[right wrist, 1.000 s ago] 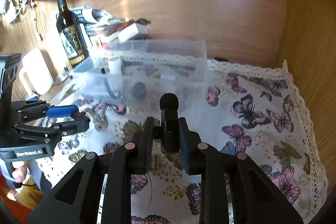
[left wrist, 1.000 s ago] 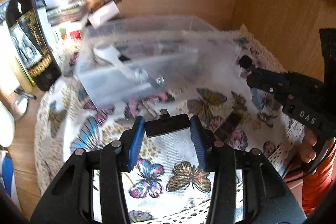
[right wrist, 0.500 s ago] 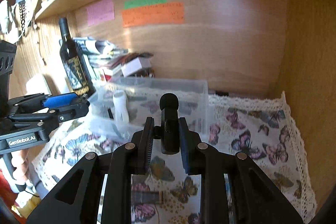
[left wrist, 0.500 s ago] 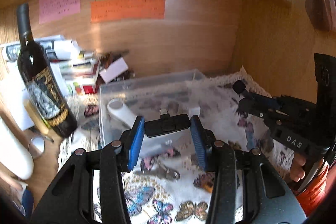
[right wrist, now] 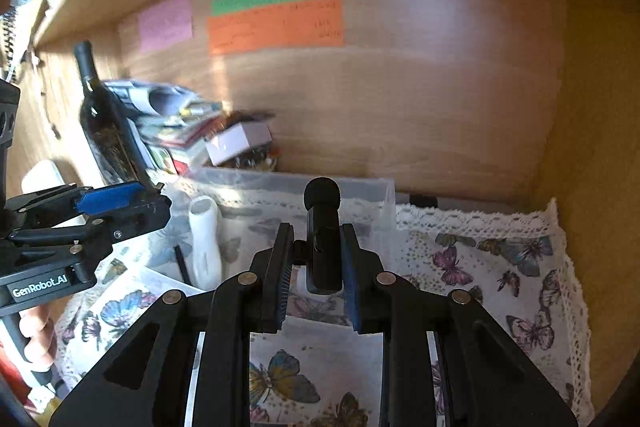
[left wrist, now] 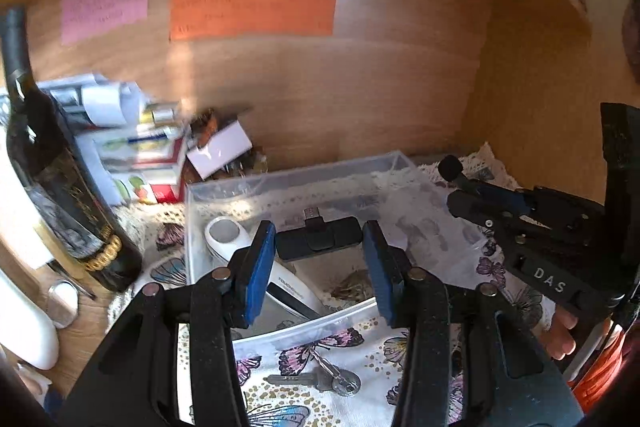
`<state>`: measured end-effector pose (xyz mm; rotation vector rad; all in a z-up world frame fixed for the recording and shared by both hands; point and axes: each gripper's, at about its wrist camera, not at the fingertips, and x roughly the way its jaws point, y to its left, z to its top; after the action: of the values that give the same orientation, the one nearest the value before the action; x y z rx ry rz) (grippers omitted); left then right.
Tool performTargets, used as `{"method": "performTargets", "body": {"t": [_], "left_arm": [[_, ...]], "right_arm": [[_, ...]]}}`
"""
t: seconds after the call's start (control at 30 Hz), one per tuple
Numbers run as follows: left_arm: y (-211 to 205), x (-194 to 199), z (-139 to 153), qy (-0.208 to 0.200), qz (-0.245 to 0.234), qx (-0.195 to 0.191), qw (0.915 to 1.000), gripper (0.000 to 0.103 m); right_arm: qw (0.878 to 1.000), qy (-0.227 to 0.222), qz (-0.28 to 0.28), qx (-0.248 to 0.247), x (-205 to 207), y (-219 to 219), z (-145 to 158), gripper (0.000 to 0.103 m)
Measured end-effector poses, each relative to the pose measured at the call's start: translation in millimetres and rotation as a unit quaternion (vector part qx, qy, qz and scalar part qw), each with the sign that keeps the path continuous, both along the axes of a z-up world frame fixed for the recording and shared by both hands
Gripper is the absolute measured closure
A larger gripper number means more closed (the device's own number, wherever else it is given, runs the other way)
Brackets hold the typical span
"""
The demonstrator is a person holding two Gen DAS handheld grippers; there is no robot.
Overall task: Organize rigid objects
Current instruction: 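Place the key fob into the box with the left tool while the right tool places the black cylinder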
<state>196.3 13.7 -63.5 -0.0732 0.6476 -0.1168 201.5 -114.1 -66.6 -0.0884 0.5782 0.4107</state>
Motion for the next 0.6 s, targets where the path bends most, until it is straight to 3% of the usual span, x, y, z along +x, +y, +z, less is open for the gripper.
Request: {"method": "performTargets", "body": {"t": [0.3, 0.6], "left_arm": [[1, 32, -34, 0.052, -0.006, 0.012, 0.9986, 0.059], [-4, 39, -45, 0.070, -0.007, 0.021, 0.9973, 0.059]], "right_arm": [[0.998, 0.059, -0.015, -0.028, 31, 4, -32, 0.082], [0.996, 0.076, -0.009, -0.039, 36, 9, -41, 0.082]]}}
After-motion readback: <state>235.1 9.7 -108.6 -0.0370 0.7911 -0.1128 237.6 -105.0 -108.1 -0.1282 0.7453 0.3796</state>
